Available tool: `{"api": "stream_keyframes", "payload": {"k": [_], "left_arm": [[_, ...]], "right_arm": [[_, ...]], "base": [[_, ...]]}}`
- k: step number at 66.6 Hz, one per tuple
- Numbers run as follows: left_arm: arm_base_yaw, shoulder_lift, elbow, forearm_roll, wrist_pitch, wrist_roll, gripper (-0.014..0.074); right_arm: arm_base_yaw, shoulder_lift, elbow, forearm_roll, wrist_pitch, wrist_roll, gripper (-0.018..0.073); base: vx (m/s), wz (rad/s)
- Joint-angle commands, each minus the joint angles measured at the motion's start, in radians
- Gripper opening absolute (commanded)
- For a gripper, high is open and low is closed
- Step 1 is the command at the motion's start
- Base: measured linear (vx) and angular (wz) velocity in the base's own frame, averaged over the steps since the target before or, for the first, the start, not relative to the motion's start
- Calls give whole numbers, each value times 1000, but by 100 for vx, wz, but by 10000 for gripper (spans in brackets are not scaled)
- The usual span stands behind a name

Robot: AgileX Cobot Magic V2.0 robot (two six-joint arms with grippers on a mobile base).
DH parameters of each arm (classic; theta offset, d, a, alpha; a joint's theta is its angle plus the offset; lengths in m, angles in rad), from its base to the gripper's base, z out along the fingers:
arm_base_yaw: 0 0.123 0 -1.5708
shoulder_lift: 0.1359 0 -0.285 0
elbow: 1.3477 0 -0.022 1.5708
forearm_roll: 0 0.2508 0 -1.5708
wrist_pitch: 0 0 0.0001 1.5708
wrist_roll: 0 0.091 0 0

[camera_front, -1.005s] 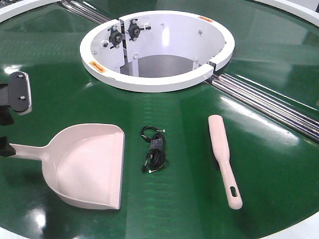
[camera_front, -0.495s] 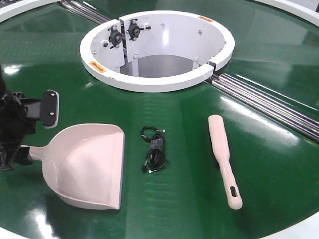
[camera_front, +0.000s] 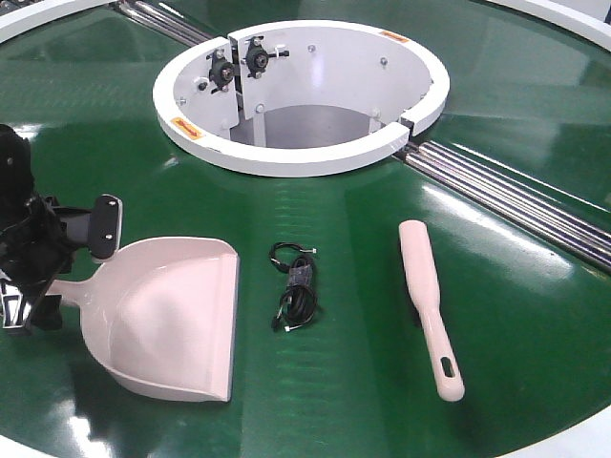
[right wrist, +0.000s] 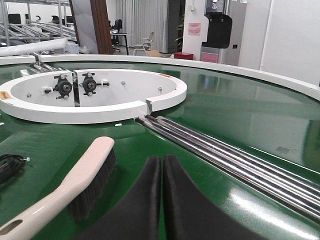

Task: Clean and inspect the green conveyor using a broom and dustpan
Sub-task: 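Hold the dustpan with the left gripper, lip pressed to the belt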

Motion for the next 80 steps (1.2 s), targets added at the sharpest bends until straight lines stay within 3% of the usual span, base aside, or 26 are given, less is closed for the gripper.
{"api": "stream_keyframes", "payload": {"k": [1,24,30,51,64,72,80], "left_arm": [[-6,-31,-28,16,-28,1,535],[-6,15,-28,64,-40,10,492],[-6,14,-28,75,-37,24,412],[-34,-13,-29,79,-36,24,-10],[-88,-20,-30,114,-13,7,-8],[-128,-20,-30,211,0,-89,-8],[-138,-20,-30,236,18,-157,-8]], "right_arm": [[-5,-11,3,-6,-75,0,-8],[-5,-11,3,-6,-75,0,-8],[-5,-11,3,-6,-75,0,-8],[-5,-11,3,-6,-75,0,-8],[-5,-11,3,-6,-75,0,-8],[-5,-11,3,-6,-75,0,-8],[-5,-11,3,-6,-75,0,-8]], "base": [[0,0],[0,0],[0,0],[0,0],[0,0],[0,0],[0,0]]}}
